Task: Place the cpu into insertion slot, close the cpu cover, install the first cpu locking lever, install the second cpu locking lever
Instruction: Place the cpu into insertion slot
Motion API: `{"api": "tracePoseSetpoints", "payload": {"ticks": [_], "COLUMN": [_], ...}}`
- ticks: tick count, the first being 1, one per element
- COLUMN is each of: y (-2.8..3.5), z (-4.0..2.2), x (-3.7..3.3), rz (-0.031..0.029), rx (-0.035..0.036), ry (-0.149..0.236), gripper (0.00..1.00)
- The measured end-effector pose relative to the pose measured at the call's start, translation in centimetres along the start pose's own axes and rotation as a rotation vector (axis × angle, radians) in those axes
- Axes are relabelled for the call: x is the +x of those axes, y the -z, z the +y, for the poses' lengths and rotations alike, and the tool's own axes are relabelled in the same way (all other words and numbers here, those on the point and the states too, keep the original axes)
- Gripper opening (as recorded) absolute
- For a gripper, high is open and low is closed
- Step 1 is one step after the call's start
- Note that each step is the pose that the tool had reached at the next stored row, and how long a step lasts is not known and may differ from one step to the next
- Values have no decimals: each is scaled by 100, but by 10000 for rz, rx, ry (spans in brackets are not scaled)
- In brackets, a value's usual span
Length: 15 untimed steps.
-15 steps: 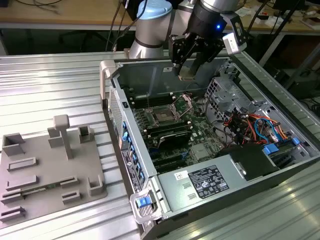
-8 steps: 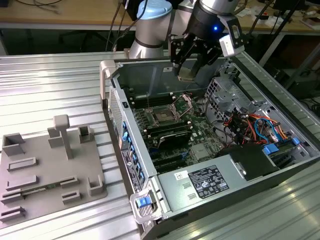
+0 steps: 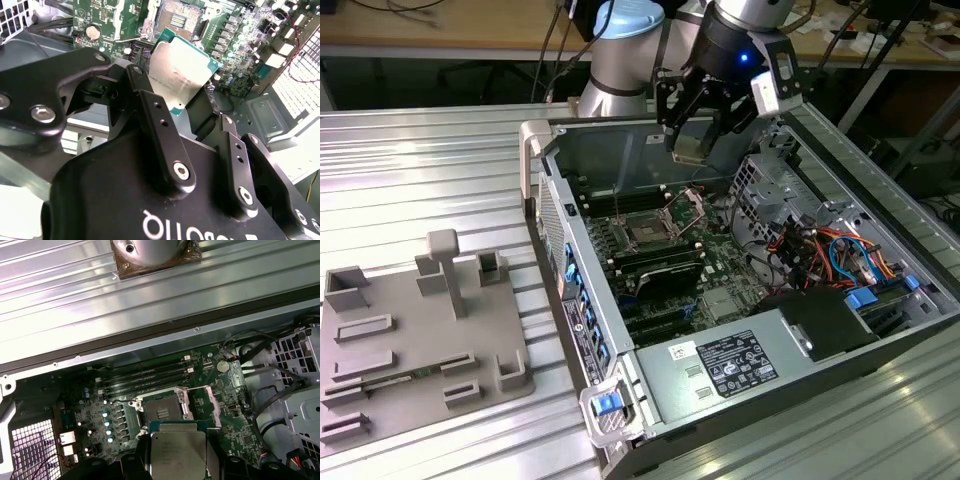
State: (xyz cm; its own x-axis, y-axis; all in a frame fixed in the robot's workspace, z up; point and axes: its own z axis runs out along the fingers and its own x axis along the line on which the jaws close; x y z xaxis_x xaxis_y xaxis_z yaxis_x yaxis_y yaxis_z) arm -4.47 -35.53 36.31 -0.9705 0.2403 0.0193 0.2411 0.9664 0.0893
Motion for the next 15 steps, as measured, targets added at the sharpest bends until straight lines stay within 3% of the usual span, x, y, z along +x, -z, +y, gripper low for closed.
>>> {"api": "tracePoseSetpoints", "payload": {"ticks": [7,15], "y": [0,-24], "z": [-7,-9], "x": [25,25], "rz": [-6,-111], "rx": [0,-24], "ry": [-71,-1237], "gripper": [54,54]}}
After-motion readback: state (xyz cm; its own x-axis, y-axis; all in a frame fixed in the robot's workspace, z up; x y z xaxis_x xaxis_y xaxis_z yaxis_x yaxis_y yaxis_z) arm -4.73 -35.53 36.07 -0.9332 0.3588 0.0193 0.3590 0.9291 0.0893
